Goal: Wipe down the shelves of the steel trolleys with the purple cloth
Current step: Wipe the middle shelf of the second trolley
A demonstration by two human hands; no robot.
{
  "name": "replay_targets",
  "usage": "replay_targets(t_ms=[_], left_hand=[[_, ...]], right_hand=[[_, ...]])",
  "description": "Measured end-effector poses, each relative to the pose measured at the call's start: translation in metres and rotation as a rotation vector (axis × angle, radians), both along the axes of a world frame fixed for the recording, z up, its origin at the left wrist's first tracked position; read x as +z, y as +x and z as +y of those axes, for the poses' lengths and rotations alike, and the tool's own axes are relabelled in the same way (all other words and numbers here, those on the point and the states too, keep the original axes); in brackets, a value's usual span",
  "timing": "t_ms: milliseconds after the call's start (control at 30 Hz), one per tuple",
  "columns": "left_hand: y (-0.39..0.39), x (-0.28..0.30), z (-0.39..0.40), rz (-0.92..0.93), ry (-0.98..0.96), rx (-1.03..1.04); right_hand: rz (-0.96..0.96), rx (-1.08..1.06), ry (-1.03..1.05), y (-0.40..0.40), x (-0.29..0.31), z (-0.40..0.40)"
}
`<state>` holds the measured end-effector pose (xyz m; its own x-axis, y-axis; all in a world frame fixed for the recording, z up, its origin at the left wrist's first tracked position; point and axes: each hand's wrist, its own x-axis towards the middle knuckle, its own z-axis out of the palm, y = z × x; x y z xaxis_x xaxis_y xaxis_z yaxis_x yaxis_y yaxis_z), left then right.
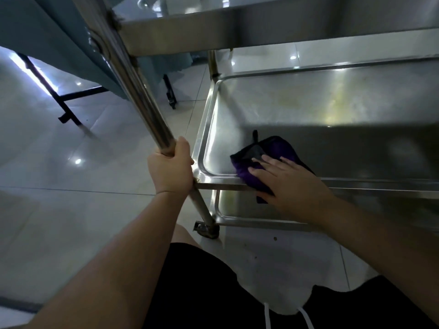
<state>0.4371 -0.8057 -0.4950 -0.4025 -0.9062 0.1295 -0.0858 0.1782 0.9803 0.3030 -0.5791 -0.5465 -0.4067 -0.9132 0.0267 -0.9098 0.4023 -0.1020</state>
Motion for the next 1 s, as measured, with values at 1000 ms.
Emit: replay_targets(t_ms=[1000], left_hand=[[-0.085, -0.044, 0.209, -0.512, -0.865, -0.631]], right_hand=[[0.071, -0.181, -0.053, -0.097, -0.003, 0.225]])
